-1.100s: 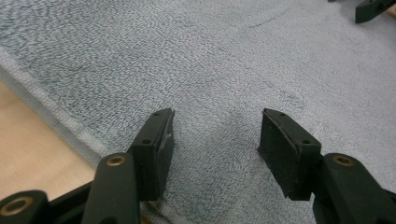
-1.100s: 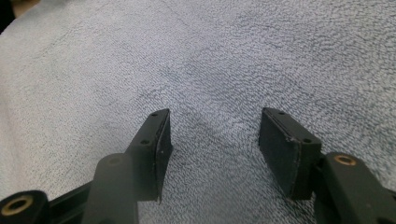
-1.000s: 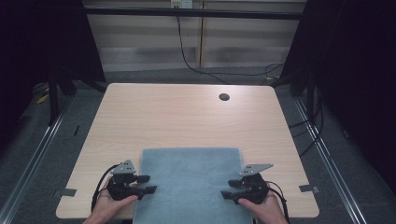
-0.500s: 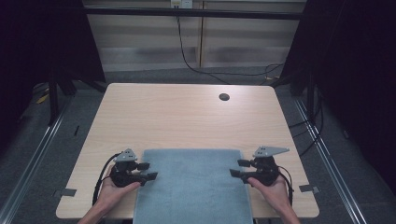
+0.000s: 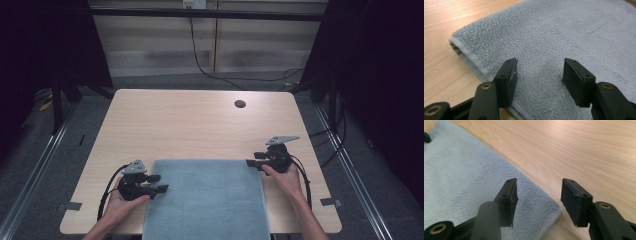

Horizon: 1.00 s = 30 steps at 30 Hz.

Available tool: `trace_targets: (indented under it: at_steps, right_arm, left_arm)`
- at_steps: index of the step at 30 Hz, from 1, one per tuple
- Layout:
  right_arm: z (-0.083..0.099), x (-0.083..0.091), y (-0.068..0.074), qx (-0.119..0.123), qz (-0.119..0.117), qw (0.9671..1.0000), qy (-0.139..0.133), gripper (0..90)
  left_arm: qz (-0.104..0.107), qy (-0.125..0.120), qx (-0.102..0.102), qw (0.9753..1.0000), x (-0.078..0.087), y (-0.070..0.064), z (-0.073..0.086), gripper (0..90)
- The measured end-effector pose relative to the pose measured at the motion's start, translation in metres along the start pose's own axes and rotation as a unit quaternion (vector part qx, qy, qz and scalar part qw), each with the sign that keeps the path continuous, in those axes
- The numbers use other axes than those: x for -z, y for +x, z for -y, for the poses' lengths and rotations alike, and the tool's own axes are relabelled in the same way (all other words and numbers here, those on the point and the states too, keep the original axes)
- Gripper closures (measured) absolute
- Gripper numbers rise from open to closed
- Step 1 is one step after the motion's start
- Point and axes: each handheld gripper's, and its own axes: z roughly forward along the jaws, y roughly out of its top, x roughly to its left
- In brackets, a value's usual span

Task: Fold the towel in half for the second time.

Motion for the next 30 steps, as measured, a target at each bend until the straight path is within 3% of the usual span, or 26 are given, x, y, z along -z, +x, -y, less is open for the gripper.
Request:
trace_targets:
  at_steps: [4, 5, 7, 9, 11, 14, 17, 19, 20, 22, 23, 25, 28, 30]
  right_arm:
    - [0.003, -0.004, 0.002, 0.012, 0.017, 0.9995, 0.022, 48.2]
    - [0.003, -0.004, 0.0, 0.012, 0.017, 0.9996, 0.017, 48.7]
    - [0.003, -0.005, 0.0, 0.009, 0.018, 0.9996, 0.019, 49.5]
    - [0.005, -0.007, -0.001, 0.01, 0.018, 0.9994, 0.027, 49.9]
    - [0.006, -0.01, 0.0, 0.015, 0.024, 0.999, 0.034, 50.6]
    - [0.006, -0.012, 0.002, 0.015, 0.023, 0.9992, 0.029, 51.9]
    - [0.006, -0.012, 0.003, 0.018, 0.022, 0.9992, 0.03, 60.9]
    - [0.007, -0.012, 0.003, 0.018, 0.016, 0.9993, 0.029, 67.2]
    - [0.006, -0.013, 0.004, 0.019, 0.014, 0.9993, 0.03, 69.4]
    - [0.006, -0.014, 0.005, 0.022, 0.008, 0.9992, 0.032, 74.0]
    - [0.006, -0.014, 0.005, 0.023, 0.006, 0.9992, 0.032, 75.5]
    - [0.006, -0.014, 0.005, 0.02, 0.003, 0.9993, 0.033, 77.7]
    - [0.007, -0.014, 0.005, 0.017, -0.001, 0.9994, 0.03, 79.3]
    - [0.007, -0.014, 0.005, 0.016, -0.001, 0.9994, 0.029, 79.7]
  left_arm:
    - [0.008, 0.007, 0.012, 0.9999, 0.002, 0.003, -0.004, 44.8]
    - [0.006, 0.01, 0.005, 0.9999, 0.004, 0.004, -0.006, 44.9]
    - [-0.006, 0.001, -0.002, 1.0, 0.009, 0.006, -0.01, 43.9]
    - [-0.013, -0.021, 0.009, 0.9996, 0.016, 0.011, -0.015, 43.8]
    - [-0.03, -0.029, 0.015, 0.999, 0.019, 0.02, -0.021, 43.7]
    - [-0.039, -0.04, 0.028, 0.998, 0.016, 0.033, -0.029, 43.1]
    - [-0.05, -0.051, 0.031, 0.997, 0.008, 0.043, -0.037, 42.1]
    - [-0.054, -0.036, 0.033, 0.9973, 0.001, 0.049, -0.04, 40.5]
    - [-0.069, -0.034, 0.027, 0.9966, -0.004, 0.051, -0.04, 40.5]
    - [-0.055, -0.04, 0.039, 0.9969, -0.009, 0.054, -0.039, 40.3]
    - [-0.053, -0.036, 0.036, 0.9973, -0.011, 0.053, -0.039, 40.2]
    - [-0.067, -0.016, 0.014, 0.9975, -0.014, 0.049, -0.038, 40.2]
    - [-0.064, -0.012, 0.021, 0.9976, -0.017, 0.051, -0.036, 41.1]
    - [-0.058, -0.002, 0.014, 0.9982, -0.018, 0.051, -0.036, 47.5]
